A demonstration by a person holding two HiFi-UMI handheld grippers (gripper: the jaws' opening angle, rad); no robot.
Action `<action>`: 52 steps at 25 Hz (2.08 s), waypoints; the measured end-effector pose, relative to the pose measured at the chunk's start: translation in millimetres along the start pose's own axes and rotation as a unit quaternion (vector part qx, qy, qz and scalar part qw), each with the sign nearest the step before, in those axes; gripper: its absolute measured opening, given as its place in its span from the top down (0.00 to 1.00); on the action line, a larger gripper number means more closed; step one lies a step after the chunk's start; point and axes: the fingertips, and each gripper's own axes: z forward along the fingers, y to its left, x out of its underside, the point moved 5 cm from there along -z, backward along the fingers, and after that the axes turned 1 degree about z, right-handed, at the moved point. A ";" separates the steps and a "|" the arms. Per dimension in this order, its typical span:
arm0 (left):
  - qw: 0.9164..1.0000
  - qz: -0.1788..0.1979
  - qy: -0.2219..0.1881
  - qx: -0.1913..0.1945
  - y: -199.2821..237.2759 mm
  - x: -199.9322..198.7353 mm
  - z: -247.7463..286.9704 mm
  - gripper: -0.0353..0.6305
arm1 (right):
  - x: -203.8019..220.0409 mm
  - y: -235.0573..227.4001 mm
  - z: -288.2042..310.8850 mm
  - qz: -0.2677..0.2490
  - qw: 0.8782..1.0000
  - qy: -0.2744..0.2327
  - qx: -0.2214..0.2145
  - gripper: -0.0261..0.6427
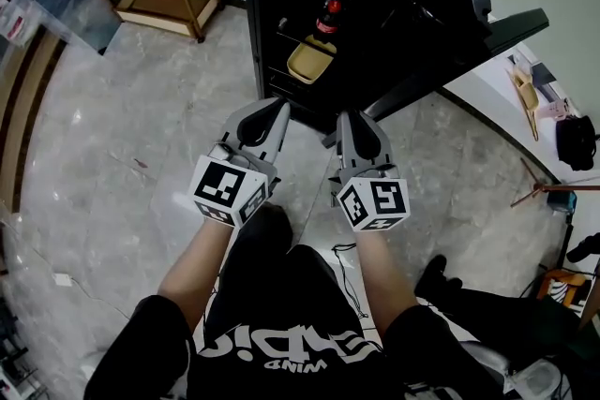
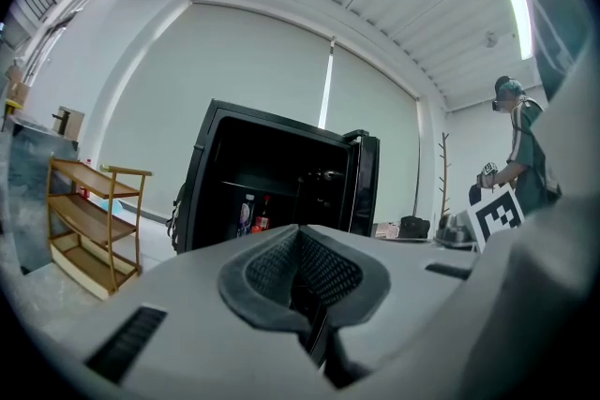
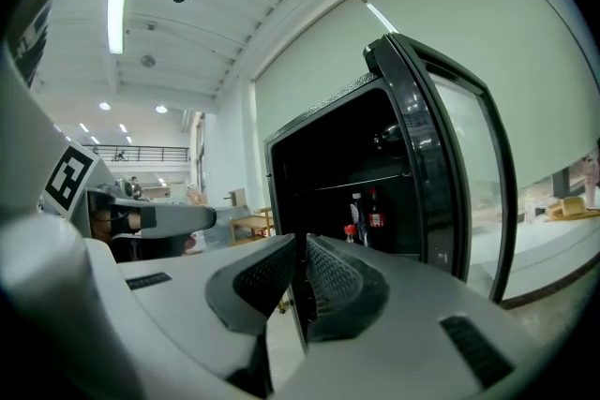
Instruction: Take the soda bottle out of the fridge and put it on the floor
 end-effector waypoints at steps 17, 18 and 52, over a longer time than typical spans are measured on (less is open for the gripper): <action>1.000 -0.009 0.003 -0.005 8.4 8.2 9.5 0.94 | 23.7 -19.2 64.0 0.017 0.999 0.028 -0.018 0.47; 1.000 -0.011 0.004 -0.004 9.2 10.8 10.6 0.94 | 26.0 -22.4 72.0 0.015 0.999 0.029 -0.015 0.47; 0.997 -0.029 0.060 -0.024 51.8 95.6 13.5 0.94 | 119.5 -139.1 289.1 -0.027 0.993 0.103 0.044 0.46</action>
